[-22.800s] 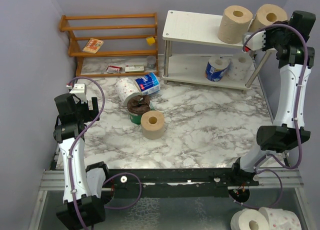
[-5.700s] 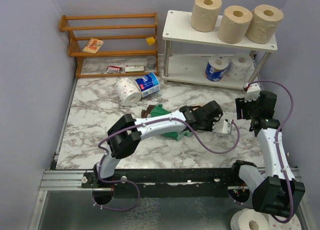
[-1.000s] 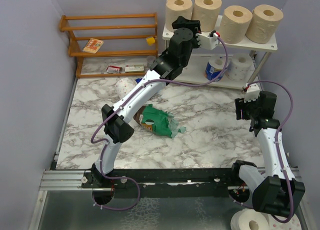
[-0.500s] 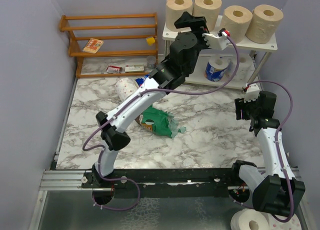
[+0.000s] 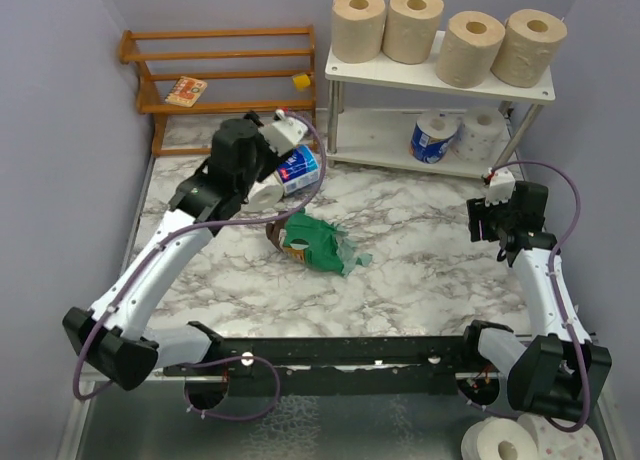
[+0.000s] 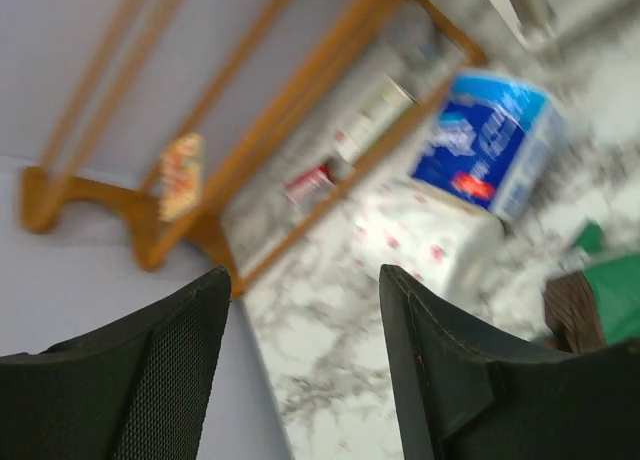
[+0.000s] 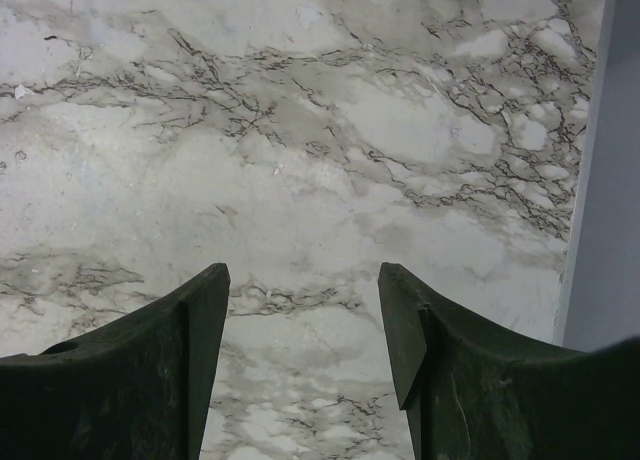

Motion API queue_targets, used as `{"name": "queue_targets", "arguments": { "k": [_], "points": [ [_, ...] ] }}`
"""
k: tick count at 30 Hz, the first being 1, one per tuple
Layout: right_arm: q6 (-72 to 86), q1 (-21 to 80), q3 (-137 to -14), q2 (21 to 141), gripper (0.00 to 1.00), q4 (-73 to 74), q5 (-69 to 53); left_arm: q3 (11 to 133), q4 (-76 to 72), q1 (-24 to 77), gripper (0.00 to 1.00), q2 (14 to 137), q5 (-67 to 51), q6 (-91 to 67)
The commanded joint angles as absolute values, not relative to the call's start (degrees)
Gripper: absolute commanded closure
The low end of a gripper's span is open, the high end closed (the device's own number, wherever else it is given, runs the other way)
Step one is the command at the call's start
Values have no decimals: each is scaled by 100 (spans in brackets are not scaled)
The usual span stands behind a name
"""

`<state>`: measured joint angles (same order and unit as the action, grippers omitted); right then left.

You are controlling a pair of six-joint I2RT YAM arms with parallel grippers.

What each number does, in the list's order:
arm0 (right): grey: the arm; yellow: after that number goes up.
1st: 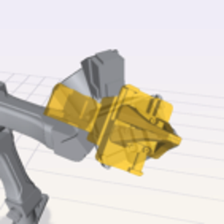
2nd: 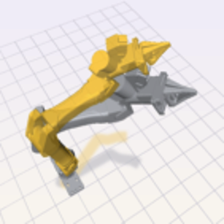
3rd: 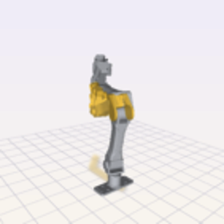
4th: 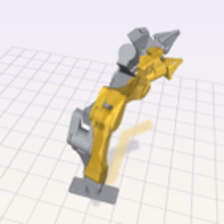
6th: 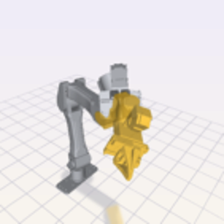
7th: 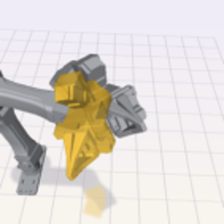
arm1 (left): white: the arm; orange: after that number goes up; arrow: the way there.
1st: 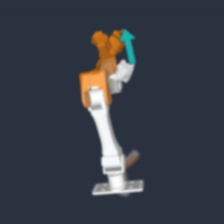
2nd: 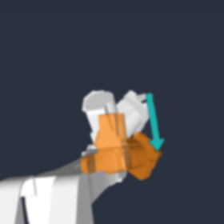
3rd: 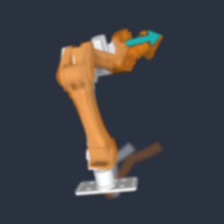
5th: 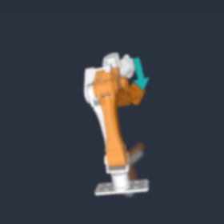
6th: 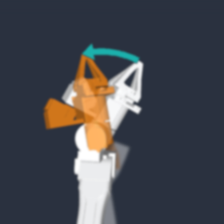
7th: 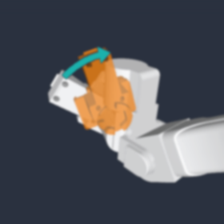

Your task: Place and organize the paper towels onto the shelf

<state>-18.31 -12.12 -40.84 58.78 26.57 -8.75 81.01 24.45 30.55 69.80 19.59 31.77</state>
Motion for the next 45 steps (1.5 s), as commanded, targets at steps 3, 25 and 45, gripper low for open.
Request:
{"name": "queue_targets", "arguments": {
  "k": [3,25,45],
  "points": [
    [-1859,-1257,-4178,5860,39,2643,-849,6478,2419,2909,38,7197,1112,3391],
    [-1821,-1468,-4169,5809,41,2657,-669,5501,446,2836,45,8445,2093,4020],
    [-1811,-1608,-4187,5922,41,2646,-616,5831,239,2514,63,9442,1827,4083]
  ]
}}
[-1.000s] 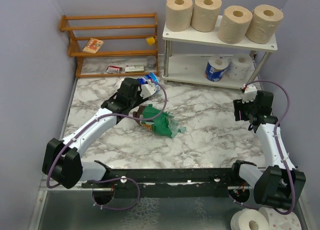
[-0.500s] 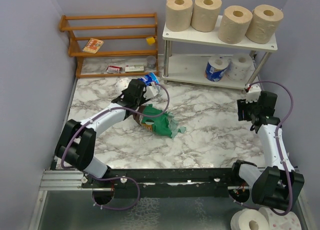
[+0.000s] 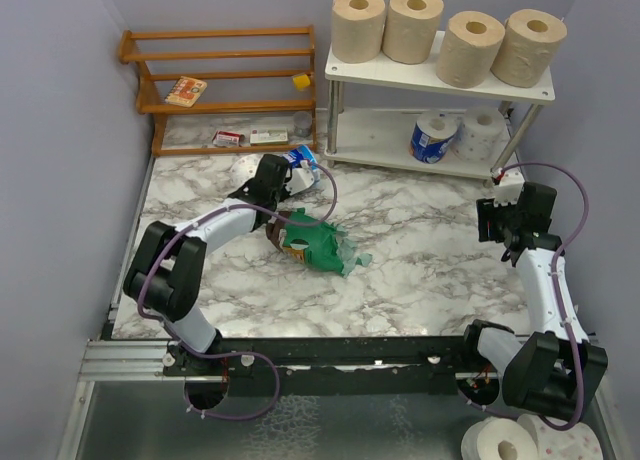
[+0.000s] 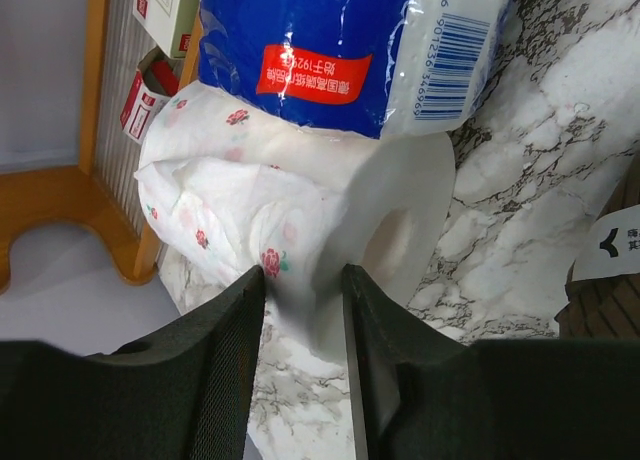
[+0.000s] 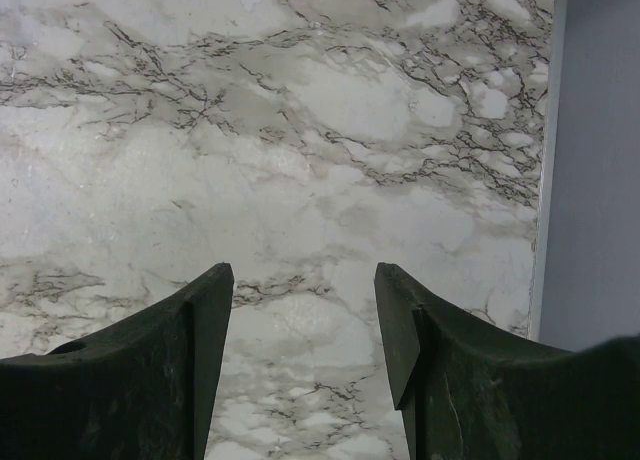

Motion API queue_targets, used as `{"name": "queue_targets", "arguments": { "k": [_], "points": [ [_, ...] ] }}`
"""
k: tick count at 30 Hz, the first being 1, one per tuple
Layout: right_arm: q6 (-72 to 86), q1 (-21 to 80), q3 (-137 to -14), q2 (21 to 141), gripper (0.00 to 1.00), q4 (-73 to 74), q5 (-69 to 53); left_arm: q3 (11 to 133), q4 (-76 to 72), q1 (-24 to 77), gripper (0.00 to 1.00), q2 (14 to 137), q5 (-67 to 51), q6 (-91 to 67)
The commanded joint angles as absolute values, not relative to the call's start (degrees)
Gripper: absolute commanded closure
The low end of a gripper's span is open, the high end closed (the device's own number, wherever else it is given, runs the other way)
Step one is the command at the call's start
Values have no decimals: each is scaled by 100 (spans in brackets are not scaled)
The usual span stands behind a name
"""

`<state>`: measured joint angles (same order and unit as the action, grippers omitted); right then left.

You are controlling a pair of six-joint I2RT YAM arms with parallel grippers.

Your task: Place and organize the paper towels onto the shelf

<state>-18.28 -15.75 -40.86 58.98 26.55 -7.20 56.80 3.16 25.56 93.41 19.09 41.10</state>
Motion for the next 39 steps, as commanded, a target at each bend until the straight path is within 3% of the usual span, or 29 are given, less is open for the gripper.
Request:
{"name": "queue_targets", "arguments": {
  "k": [1,4,5,6,18,26,32,36,39],
  "points": [
    [-1817,-1608,-4186,5916,41,2647,-616,5842,265,2514,67,9454,1809,4072],
    [-1813,-1608,-4184,5917,41,2646,-624,5921,401,2515,79,9498,1757,4025],
    [-1819,-1608,-4187,5916,41,2646,-629,5967,446,2516,95,9513,1736,3995],
    [-1827,-1608,-4184,5917,41,2647,-632,6037,526,2522,100,9544,1728,3949],
    [-1854,-1609,-4151,5859,41,2617,-677,8231,3124,2435,100,8375,1158,3440],
    [-1845,-1616,-4164,5875,41,2630,-669,9906,4756,2295,100,8202,36,1787],
    [-1854,-1626,-4147,5858,41,2611,-656,10233,4367,2286,100,8225,-1274,-416],
    [-1845,-1668,-4155,5889,42,2622,-624,10124,3596,2285,100,8444,-1966,-2834],
    [-1911,-1713,-4161,5875,58,2660,-784,9804,2677,2286,100,8575,-2436,-4216]
  ]
}}
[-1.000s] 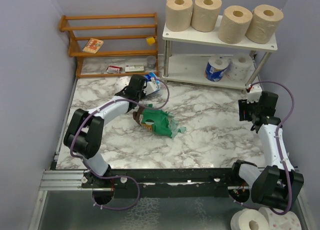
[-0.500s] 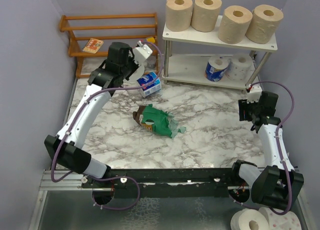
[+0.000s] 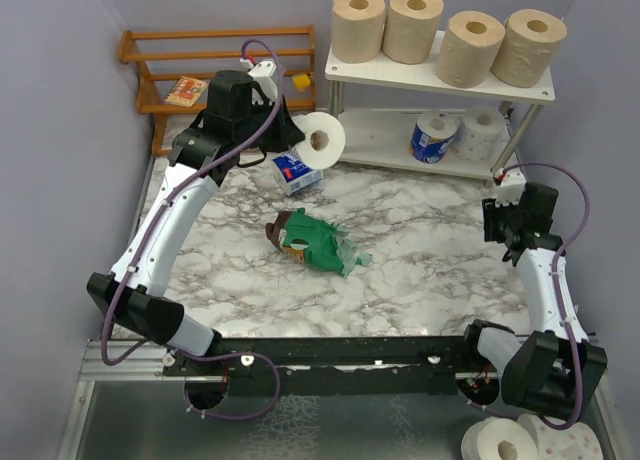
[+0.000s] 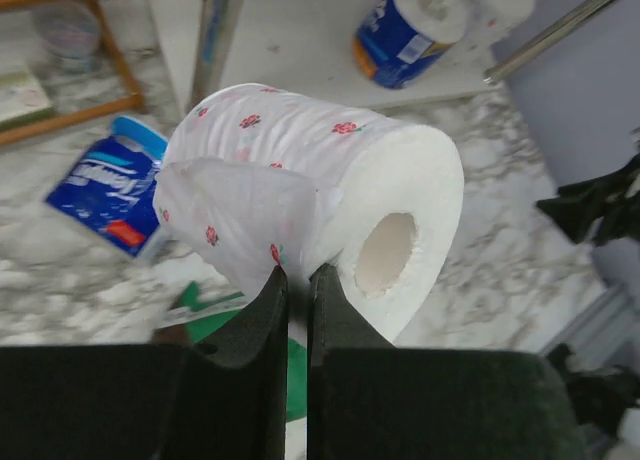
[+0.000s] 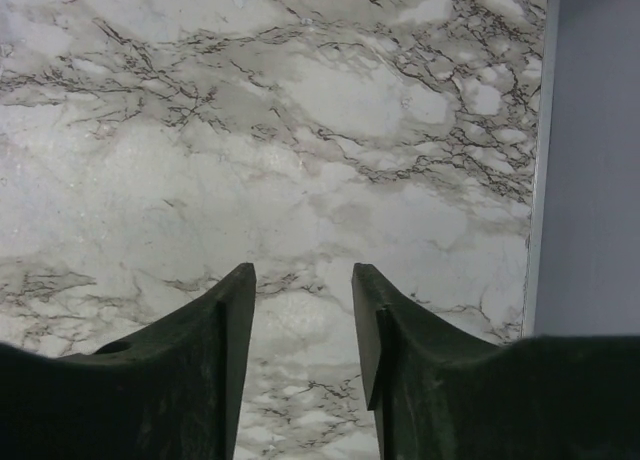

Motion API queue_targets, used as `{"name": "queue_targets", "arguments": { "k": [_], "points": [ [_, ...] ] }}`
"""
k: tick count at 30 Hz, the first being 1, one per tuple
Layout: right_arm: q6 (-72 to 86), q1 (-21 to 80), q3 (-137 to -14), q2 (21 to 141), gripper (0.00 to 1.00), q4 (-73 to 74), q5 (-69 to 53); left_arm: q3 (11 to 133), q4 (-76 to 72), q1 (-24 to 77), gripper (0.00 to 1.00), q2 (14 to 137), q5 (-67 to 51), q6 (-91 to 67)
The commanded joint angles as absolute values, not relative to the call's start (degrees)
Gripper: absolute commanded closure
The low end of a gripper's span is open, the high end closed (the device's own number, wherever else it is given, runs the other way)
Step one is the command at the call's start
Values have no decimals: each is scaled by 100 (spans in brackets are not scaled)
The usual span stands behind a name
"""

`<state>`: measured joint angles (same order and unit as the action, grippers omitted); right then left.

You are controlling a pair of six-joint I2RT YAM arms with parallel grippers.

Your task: Place and organize the paper towels onto the shelf

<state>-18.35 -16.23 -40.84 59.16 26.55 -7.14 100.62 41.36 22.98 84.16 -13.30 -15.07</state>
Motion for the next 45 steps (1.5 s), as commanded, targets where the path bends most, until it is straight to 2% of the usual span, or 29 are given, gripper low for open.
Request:
{"name": "queue_targets", "arguments": {
  "k": [1,8,13,19,26,33,45],
  "points": [
    [-1911,-1720,-4157,5868,59,2663,-798,9710,2358,2293,100,8644,-2564,-4611],
    [-1898,-1809,-4166,5919,56,2652,-732,9720,1516,2373,100,9361,-2521,-5752],
    [-1886,-1835,-4173,6004,53,2646,-704,9106,1918,2390,100,9425,-1807,-7551],
    [-1913,-1837,-4166,6124,52,2641,-651,8801,1910,2649,100,9703,-733,-8677],
    [-1907,-1860,-4183,6165,50,2662,-651,9961,2106,3305,100,10855,140,-9279],
    [-1904,-2016,-4188,6220,50,2674,-642,11243,2608,3498,100,11784,798,-9326],
    [-1907,-2021,-4203,6316,50,2672,-632,11837,2108,3587,100,12648,1980,-9583]
  ]
}}
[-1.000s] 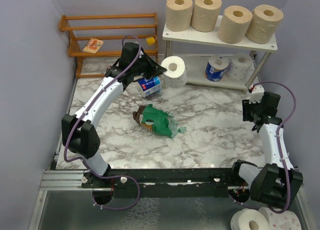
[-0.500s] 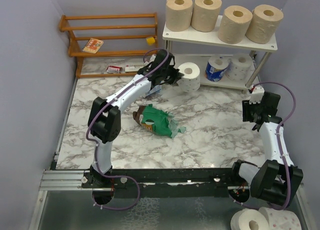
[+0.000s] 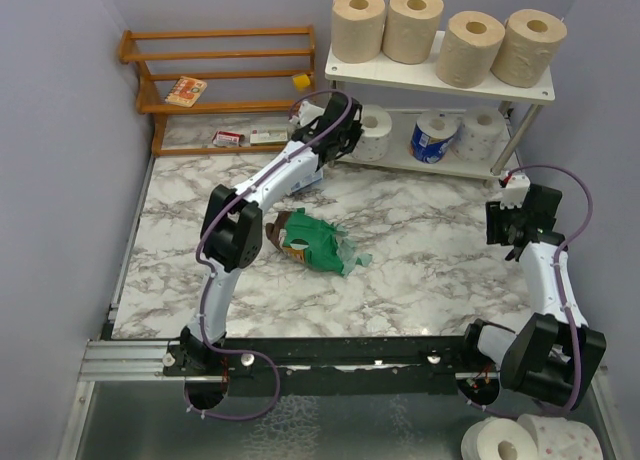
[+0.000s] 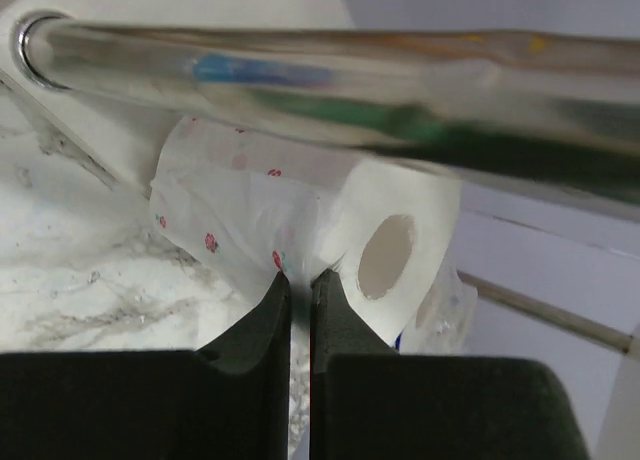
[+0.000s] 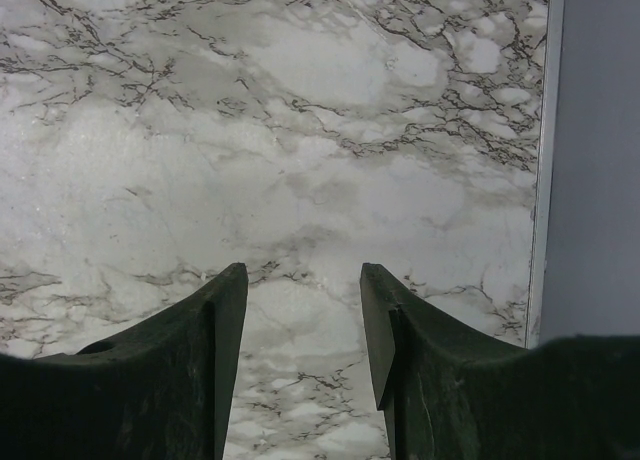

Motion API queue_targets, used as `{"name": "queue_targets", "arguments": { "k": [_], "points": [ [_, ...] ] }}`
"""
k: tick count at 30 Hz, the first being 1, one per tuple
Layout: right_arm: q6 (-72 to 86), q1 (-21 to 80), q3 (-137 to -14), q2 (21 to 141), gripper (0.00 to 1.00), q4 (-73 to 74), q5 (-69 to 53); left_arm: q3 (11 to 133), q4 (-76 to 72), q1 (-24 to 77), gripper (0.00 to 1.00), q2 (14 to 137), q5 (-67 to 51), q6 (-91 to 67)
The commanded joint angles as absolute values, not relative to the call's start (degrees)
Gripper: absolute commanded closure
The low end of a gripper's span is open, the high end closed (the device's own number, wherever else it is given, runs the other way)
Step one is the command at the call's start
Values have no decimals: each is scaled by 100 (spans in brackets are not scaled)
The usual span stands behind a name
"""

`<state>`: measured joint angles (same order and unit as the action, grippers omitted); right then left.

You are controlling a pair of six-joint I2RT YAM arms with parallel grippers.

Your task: Place and organize the paper towels onto the shelf

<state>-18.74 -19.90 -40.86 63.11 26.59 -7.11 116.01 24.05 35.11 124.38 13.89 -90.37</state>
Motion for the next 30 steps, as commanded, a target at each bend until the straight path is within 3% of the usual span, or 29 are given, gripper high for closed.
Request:
{"name": "queue_targets", "arguments": {
  "k": [1,20,21,23,24,26,30],
  "points": [
    [-1910,-2021,-4202,6297,50,2667,-639,11841,2018,3626,100,12694,2001,-9552],
    [-1916,-2030,-4204,6354,49,2663,-611,12243,1172,3973,100,13336,1827,-9388],
    [-1916,-2035,-4209,6367,49,2665,-600,12243,1122,3966,95,13348,1801,-9360],
    [-1916,-2043,-4211,6376,49,2664,-589,12227,965,3940,68,13352,1687,-9284],
    [-1911,-2047,-4208,6373,49,2669,-591,12226,931,3926,52,13346,1592,-9286],
    [-1914,-2056,-4202,6370,49,2663,-582,12199,845,3924,5,13299,1442,-9236],
    [-1899,-2083,-4202,6373,48,2663,-569,12399,891,3970,1,13151,1542,-8894]
  ]
}}
